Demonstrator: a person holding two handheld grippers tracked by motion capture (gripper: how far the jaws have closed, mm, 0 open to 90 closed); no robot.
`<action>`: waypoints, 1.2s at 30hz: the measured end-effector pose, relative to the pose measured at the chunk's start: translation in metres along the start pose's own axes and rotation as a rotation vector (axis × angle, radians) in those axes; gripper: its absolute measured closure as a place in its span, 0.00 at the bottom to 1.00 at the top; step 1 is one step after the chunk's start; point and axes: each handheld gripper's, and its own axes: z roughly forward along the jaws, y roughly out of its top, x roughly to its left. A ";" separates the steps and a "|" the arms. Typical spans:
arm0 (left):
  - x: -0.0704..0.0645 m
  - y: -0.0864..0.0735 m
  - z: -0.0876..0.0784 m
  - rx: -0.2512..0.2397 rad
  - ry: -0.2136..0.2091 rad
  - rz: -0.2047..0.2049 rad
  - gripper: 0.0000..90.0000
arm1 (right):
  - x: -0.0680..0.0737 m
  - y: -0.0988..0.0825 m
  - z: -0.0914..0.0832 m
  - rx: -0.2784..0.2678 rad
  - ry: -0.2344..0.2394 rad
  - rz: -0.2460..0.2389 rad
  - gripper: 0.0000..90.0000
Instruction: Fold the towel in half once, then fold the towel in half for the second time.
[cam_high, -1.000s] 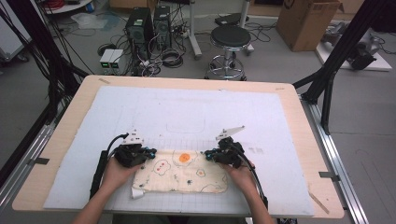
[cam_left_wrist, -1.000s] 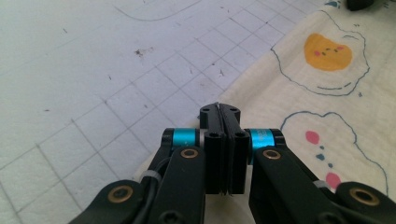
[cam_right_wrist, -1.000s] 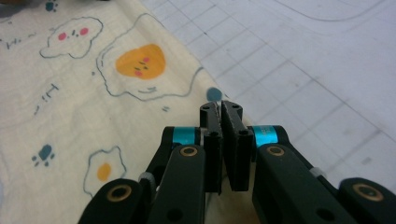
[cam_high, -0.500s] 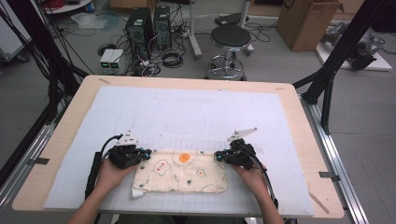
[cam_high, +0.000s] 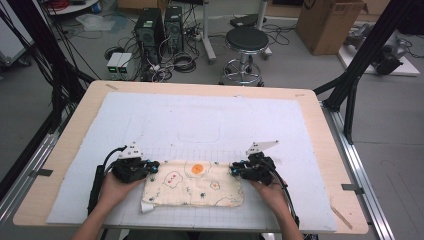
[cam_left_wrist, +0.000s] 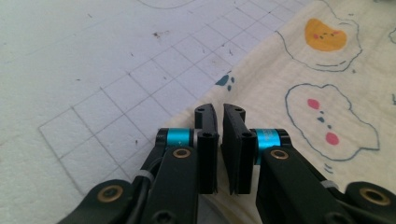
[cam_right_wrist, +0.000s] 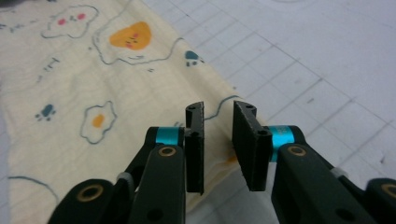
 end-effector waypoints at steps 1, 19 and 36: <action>-0.001 0.000 -0.001 -0.012 -0.006 -0.003 0.90 | 0.002 0.001 -0.002 -0.013 0.000 -0.010 0.81; -0.008 0.007 -0.021 -0.162 -0.057 -0.023 0.54 | 0.016 0.004 -0.028 -0.122 -0.014 -0.027 0.52; -0.005 0.006 -0.021 -0.163 -0.031 -0.031 0.50 | 0.015 0.005 -0.026 -0.102 -0.047 -0.028 0.51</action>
